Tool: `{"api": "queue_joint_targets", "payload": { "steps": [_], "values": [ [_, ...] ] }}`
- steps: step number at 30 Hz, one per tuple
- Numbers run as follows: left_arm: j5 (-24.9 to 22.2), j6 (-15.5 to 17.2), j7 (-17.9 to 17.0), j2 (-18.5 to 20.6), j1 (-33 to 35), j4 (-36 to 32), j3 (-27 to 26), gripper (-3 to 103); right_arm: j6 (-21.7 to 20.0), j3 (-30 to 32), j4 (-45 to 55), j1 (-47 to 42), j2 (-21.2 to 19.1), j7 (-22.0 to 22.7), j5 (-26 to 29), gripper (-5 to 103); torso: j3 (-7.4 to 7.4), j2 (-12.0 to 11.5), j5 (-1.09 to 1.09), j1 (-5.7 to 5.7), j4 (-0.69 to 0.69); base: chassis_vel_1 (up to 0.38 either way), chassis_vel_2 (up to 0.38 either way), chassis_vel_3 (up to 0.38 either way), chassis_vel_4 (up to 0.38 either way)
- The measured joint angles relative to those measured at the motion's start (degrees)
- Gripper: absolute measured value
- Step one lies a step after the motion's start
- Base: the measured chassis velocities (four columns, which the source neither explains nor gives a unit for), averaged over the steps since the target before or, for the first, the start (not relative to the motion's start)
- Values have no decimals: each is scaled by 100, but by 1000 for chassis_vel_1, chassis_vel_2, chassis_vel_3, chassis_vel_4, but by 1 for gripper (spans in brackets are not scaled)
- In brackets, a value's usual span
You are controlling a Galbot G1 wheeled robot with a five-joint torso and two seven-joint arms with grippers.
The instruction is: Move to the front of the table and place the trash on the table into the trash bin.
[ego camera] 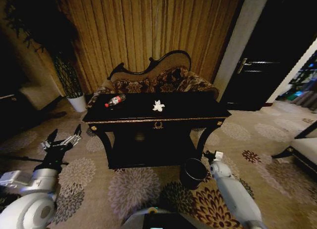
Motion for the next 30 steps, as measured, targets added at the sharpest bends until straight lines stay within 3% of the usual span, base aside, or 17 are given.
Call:
{"api": "queue_joint_targets", "payload": {
  "steps": [7,18,21,24,25,26,30],
  "values": [
    [0,-34,19,-4,36,23,-19,100,145,103,-826,285,345,-100,-443,0,0,0,1,0,0,0,0,0,0],
    [-1,-48,48,-17,29,62,-75,100,166,87,-854,290,342,-179,-667,-3,-1,1,1,0,0,0,0,0,0],
    [-1,-48,54,-44,-8,87,-63,100,166,88,-778,212,307,-229,-756,12,0,1,1,0,-1,0,0,0,0],
    [-1,-48,56,-44,-11,102,-61,100,164,94,-754,179,298,-236,-772,18,-1,1,1,0,-1,0,0,0,0],
    [-1,-51,62,-44,-10,114,-60,100,161,108,-737,153,295,-236,-774,28,-1,1,1,0,-1,0,0,0,0],
    [-1,-51,62,-44,-10,114,-60,100,161,108,-737,153,295,-236,-774,28,-1,1,1,0,-1,0,0,0,0],
    [-2,-69,71,-47,-11,121,-62,100,157,136,-709,118,291,-227,-774,44,-1,1,1,0,-1,0,0,0,0]
  ]
}}
